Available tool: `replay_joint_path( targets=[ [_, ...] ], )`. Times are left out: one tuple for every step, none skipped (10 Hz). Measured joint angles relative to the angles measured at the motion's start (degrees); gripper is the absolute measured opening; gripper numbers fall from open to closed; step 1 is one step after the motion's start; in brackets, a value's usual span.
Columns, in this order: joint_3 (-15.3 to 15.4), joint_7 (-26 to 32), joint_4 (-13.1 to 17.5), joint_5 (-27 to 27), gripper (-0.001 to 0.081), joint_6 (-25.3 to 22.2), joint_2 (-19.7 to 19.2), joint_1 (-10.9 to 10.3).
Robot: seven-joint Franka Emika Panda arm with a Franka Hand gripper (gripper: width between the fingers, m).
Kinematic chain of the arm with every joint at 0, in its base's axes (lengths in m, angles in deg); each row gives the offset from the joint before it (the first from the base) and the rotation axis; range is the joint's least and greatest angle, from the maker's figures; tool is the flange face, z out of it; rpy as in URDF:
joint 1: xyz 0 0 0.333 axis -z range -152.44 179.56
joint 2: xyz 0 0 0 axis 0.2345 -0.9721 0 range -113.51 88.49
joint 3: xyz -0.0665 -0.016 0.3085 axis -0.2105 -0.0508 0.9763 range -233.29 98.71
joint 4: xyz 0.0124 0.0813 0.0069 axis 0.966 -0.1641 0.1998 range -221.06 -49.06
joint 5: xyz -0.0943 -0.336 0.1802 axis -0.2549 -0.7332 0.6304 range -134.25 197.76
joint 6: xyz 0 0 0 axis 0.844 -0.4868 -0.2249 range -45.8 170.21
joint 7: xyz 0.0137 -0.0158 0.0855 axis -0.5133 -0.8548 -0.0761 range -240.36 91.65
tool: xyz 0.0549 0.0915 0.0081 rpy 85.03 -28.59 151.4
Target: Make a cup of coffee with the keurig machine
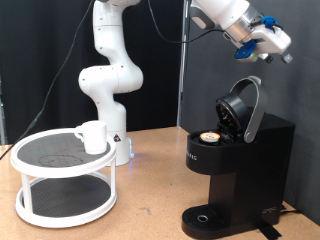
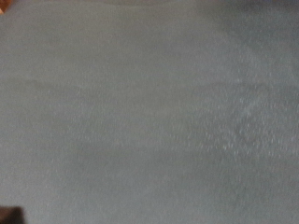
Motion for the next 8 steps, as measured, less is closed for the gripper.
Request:
replay_joint_path(
  targets=[
    [-0.16, 0.02, -0.16, -0.65, 0.061, -0.51, -0.06, 0.24],
    [-0.34, 0.13, -0.34, -1.06, 0.0461, -0.93, -0.15, 0.51],
    [-0.49, 0.31, -0.54, -1.5, 0.0461, -1.15, -0.33, 0.76],
    [-0.57, 0.31, -0.8, -2.27, 0.0283, -1.3, -0.59, 1.1],
    [-0.66, 0.31, -1.15, -3.07, 0.0283, -1.51, -0.86, 1.5],
    [-0.75, 0.32, -1.61, -3.71, 0.0101, -1.65, -1.03, 1.87],
    [-0.83, 0.36, -2.22, -4.35, 0.0032, -1.65, -1.13, 2.27],
    [-0.94, 0.59, -2.84, -4.75, 0.0032, -1.65, -1.19, 2.64]
  ],
)
